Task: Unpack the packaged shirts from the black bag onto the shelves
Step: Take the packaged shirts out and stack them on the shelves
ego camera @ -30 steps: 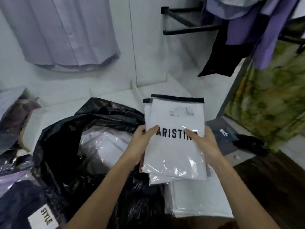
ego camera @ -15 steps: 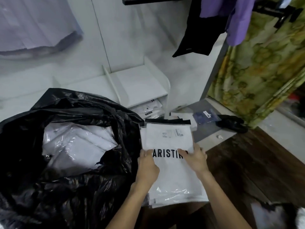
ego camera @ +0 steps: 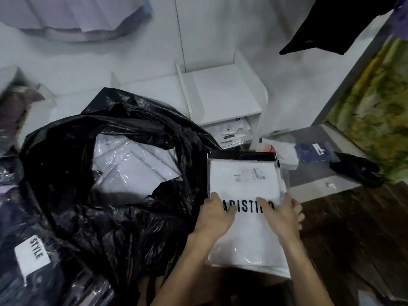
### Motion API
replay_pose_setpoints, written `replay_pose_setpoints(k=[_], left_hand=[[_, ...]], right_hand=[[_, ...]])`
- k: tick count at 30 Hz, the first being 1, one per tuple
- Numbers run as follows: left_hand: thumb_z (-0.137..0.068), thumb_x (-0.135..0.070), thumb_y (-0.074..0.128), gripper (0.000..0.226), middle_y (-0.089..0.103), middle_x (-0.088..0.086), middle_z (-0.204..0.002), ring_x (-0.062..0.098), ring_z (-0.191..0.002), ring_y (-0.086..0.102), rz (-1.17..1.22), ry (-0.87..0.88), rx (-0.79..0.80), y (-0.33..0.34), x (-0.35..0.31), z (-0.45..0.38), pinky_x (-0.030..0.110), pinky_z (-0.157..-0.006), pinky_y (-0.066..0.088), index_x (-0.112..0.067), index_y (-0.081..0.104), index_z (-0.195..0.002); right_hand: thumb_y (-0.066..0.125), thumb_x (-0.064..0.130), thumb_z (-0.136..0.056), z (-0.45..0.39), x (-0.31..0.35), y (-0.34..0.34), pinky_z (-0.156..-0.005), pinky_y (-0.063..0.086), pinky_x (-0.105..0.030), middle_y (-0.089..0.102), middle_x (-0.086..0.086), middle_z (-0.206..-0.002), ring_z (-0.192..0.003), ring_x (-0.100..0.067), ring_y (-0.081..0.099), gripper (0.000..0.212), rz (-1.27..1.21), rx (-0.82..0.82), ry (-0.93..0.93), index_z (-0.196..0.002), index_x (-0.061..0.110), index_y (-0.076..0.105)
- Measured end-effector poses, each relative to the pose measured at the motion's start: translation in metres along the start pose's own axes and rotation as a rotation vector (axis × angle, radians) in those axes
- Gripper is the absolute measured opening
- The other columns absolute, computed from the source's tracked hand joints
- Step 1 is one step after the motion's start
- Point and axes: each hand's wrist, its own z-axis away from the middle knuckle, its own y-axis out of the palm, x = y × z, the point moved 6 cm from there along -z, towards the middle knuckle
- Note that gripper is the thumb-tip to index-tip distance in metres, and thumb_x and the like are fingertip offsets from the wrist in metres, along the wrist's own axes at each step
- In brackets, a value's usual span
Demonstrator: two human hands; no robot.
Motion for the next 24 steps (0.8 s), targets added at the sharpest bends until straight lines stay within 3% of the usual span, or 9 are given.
replay_pose_setpoints(k=[2, 3, 6, 9, 13, 17, 19, 21, 24], left_hand=[[-0.091, -0.043, 0.063, 0.039, 0.055, 0.008, -0.11, 0.027, -0.101, 0.056, 0.004, 0.027, -0.022, 0.0, -0.005, -0.002, 0.04, -0.086, 0.052, -0.009, 0.048, -0.105], [-0.091, -0.04, 0.063, 0.038, 0.05, 0.006, -0.115, 0.026, -0.105, 0.054, 0.019, 0.034, -0.015, 0.001, -0.007, -0.003, 0.04, -0.092, 0.051, -0.009, 0.048, -0.107], [-0.09, -0.035, 0.064, 0.037, 0.041, 0.003, -0.123, 0.023, -0.106, 0.055, 0.101, 0.019, 0.047, 0.005, -0.004, -0.005, 0.038, -0.098, 0.05, -0.009, 0.048, -0.11], [-0.089, -0.038, 0.063, 0.037, 0.036, 0.003, -0.125, 0.028, -0.112, 0.052, 0.103, 0.009, 0.09, 0.007, 0.005, -0.009, 0.042, -0.102, 0.048, -0.011, 0.046, -0.108], [-0.091, -0.037, 0.061, 0.035, 0.034, 0.005, -0.131, 0.029, -0.12, 0.042, 0.032, 0.03, 0.136, 0.006, 0.008, -0.007, 0.041, -0.104, 0.042, -0.014, 0.049, -0.114], [-0.092, -0.04, 0.064, 0.044, 0.04, 0.003, -0.139, 0.021, -0.129, 0.041, 0.072, 0.178, 0.139, -0.024, -0.004, 0.011, 0.032, -0.105, 0.04, -0.02, 0.056, -0.13], [-0.092, -0.037, 0.068, 0.036, 0.053, -0.003, -0.133, 0.01, -0.119, 0.051, 0.168, 0.271, 0.072, -0.061, -0.012, 0.021, 0.023, -0.096, 0.04, -0.023, 0.063, -0.125], [-0.091, -0.033, 0.069, 0.022, 0.067, -0.012, -0.117, 0.003, -0.108, 0.061, 0.269, 0.311, -0.035, -0.109, -0.013, 0.027, 0.02, -0.092, 0.045, -0.027, 0.07, -0.112], [-0.091, -0.025, 0.067, 0.012, 0.072, -0.017, -0.094, -0.001, -0.091, 0.065, 0.331, 0.297, -0.21, -0.183, 0.003, 0.025, 0.013, -0.083, 0.047, -0.027, 0.075, -0.1]], right_hand=[[0.077, 0.072, -0.071, -0.001, -0.01, 0.005, -0.111, 0.041, -0.054, 0.046, -0.01, -0.149, -0.134, -0.035, 0.046, 0.092, -0.104, -0.002, 0.078, -0.141, 0.024, 0.042], [0.078, 0.073, -0.069, -0.002, -0.014, 0.008, -0.106, 0.048, -0.052, 0.06, -0.007, -0.138, -0.123, -0.03, 0.058, 0.085, -0.216, 0.014, 0.095, -0.132, 0.024, 0.049], [0.082, 0.051, -0.08, 0.001, -0.013, 0.005, -0.092, 0.059, -0.046, 0.073, 0.0, -0.113, -0.098, -0.021, 0.071, 0.053, -0.335, 0.028, 0.088, -0.115, 0.02, 0.057], [0.081, 0.045, -0.082, 0.007, -0.009, 0.005, -0.091, 0.058, -0.041, 0.073, 0.001, -0.112, -0.097, -0.017, 0.071, 0.051, -0.348, 0.014, 0.079, -0.119, 0.018, 0.059], [0.072, 0.065, -0.075, 0.026, -0.009, 0.01, -0.101, 0.051, -0.051, 0.058, -0.01, -0.133, -0.117, -0.032, 0.061, 0.083, -0.191, -0.044, 0.124, -0.14, 0.022, 0.046], [0.07, 0.047, -0.089, 0.054, 0.029, 0.005, -0.115, 0.033, -0.057, 0.041, -0.02, -0.151, -0.137, -0.043, 0.041, 0.079, 0.08, -0.291, -0.049, -0.152, 0.015, 0.035], [0.069, 0.035, -0.093, 0.074, 0.066, 0.01, -0.114, 0.038, -0.047, 0.044, -0.013, -0.149, -0.136, -0.031, 0.044, 0.065, -0.059, -0.366, -0.252, -0.148, 0.016, 0.043], [0.068, 0.028, -0.096, 0.092, 0.106, 0.023, -0.107, 0.044, -0.031, 0.051, -0.002, -0.141, -0.128, -0.015, 0.052, 0.05, -0.317, -0.275, -0.379, -0.142, 0.02, 0.051], [0.069, 0.021, -0.096, 0.124, 0.176, 0.054, -0.087, 0.048, -0.01, 0.066, 0.007, -0.12, -0.103, 0.002, 0.064, 0.034, -0.534, -0.068, -0.49, -0.129, 0.022, 0.062]])
